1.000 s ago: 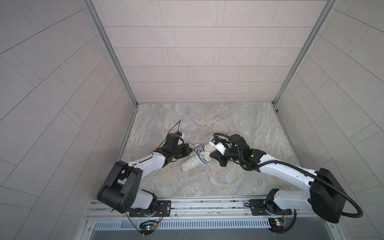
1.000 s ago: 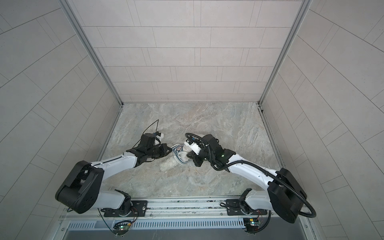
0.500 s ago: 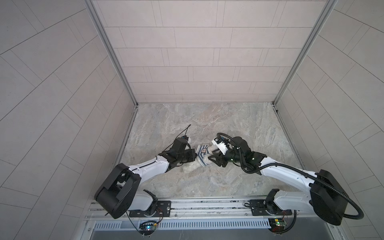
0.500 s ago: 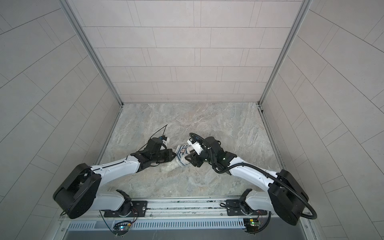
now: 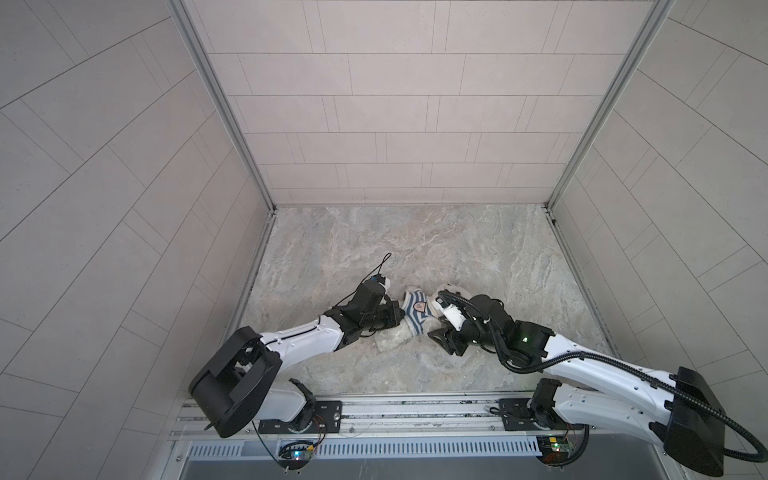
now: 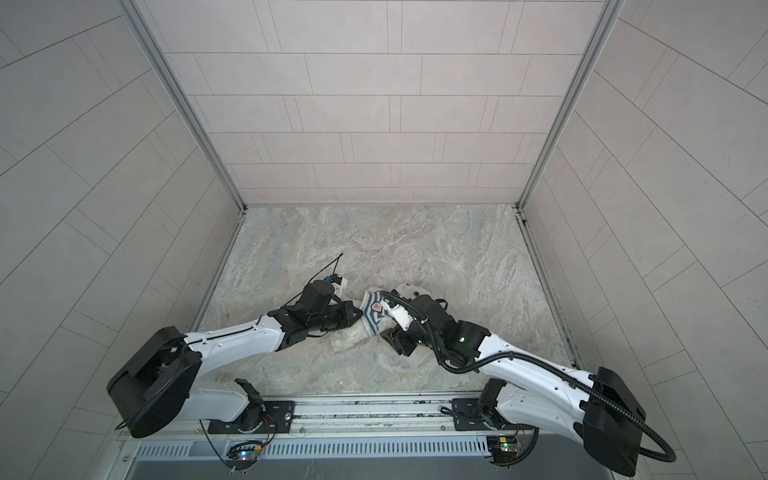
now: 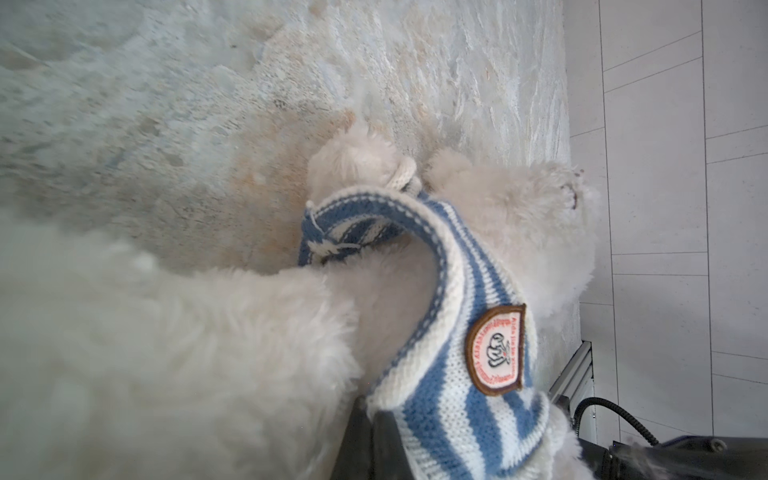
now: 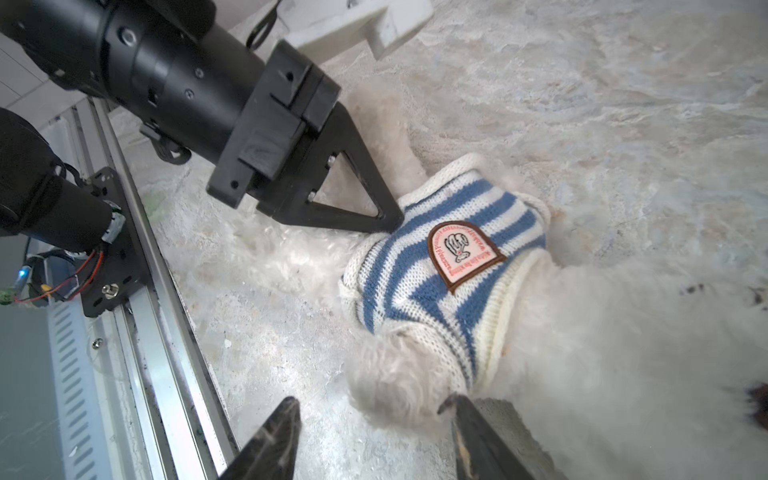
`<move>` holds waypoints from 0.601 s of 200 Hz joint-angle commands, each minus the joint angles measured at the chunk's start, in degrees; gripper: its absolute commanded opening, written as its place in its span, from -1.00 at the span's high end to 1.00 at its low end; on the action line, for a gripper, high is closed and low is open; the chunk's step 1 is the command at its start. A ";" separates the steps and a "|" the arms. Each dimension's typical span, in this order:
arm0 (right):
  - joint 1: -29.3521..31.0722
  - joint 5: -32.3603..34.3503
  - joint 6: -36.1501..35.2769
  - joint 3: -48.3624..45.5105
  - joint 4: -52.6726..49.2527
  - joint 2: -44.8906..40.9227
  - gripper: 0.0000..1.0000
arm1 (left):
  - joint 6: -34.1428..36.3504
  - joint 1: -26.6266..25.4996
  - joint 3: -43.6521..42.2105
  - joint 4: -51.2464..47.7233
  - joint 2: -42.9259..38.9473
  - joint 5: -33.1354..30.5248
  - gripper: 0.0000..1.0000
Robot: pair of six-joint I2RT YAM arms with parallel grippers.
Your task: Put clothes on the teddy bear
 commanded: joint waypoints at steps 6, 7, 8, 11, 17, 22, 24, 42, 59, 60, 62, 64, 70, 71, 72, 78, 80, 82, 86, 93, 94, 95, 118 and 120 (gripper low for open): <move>1.66 6.55 -0.71 1.59 -3.47 2.03 -0.20 | -1.59 -1.26 -0.33 1.26 -0.45 -1.08 1.00; 1.69 6.70 -0.69 1.62 -3.47 2.17 -0.20 | -1.60 -1.31 -0.36 1.23 -0.42 -1.12 1.00; 1.75 6.82 -0.68 1.63 -3.47 2.29 -0.20 | -1.65 -1.34 -0.33 1.26 -0.40 -1.14 1.00; 1.95 7.27 -0.47 1.59 -3.33 2.59 -0.20 | -1.69 -1.48 -0.35 1.29 -0.39 -1.16 1.00; 2.21 8.13 0.12 1.63 -2.89 3.22 -0.20 | -1.78 -1.67 -0.31 1.30 -0.47 -1.16 1.00; 2.17 8.52 0.74 1.41 -2.35 3.71 -0.20 | -1.84 -1.86 -0.37 1.25 -0.56 -1.16 1.00; 2.17 8.74 0.91 1.34 -2.16 3.87 -0.20 | -1.86 -1.93 -0.39 1.26 -0.56 -1.20 1.00; 2.17 10.20 2.80 0.19 -0.31 4.84 -0.18 | -2.18 -2.29 -0.63 1.08 -0.99 -1.51 1.00; 2.17 10.71 3.48 -0.81 0.56 5.21 -0.12 | -2.17 -2.42 -0.87 0.75 -1.55 -1.77 1.00; 2.17 10.67 3.52 -0.86 0.57 5.21 -0.12 | -2.19 -2.42 -0.85 0.76 -1.54 -1.77 1.00; 2.17 10.72 3.56 -0.96 0.62 5.22 -0.10 | -2.21 -2.42 -0.84 0.72 -1.62 -1.80 1.00; 2.17 10.83 3.55 -1.08 0.65 5.22 -0.09 | -2.22 -2.42 -0.88 0.69 -1.62 -1.78 1.00; 2.17 10.95 3.68 -1.41 0.73 5.28 -0.01 | -2.20 -2.42 -0.83 0.65 -1.62 -1.80 1.00; 2.17 10.92 3.70 -1.47 0.74 5.29 0.00 | -2.17 -2.42 -0.83 0.66 -1.62 -1.83 1.00; 2.17 10.95 3.71 -1.50 0.75 5.30 0.01 | -2.19 -2.46 -0.83 0.67 -1.62 -1.85 1.00; 2.17 11.10 3.77 -1.82 0.66 5.23 0.10 | -2.28 -2.51 -0.79 0.57 -1.73 -1.79 1.00; 2.17 11.14 3.73 -1.86 0.62 5.26 0.13 | -2.30 -2.46 -0.75 0.59 -1.71 -1.84 1.00; 2.17 11.19 3.73 -1.94 0.59 5.23 0.16 | -2.31 -2.50 -0.75 0.55 -1.71 -1.82 1.00; 2.17 11.28 3.85 -2.11 0.50 5.07 0.23 | -2.21 -2.58 -0.67 0.44 -1.77 -1.86 1.00; 2.17 11.50 3.98 -2.50 0.49 4.83 0.32 | -2.17 -2.63 -0.57 0.23 -1.88 -2.02 1.00; 2.17 11.54 3.99 -2.54 0.49 4.76 0.34 | -2.19 -2.66 -0.57 0.19 -1.92 -2.03 1.00; 2.17 11.57 3.99 -2.56 0.49 4.72 0.35 | -2.16 -2.72 -0.61 0.17 -1.95 -2.03 1.00; 2.17 12.62 4.34 -3.32 -0.06 3.69 0.60 | -2.12 -3.12 -0.61 -0.12 -2.32 -2.50 1.00; 2.17 12.66 4.34 -3.36 -0.11 3.65 0.61 | -2.13 -3.12 -0.60 -0.16 -2.34 -2.57 1.00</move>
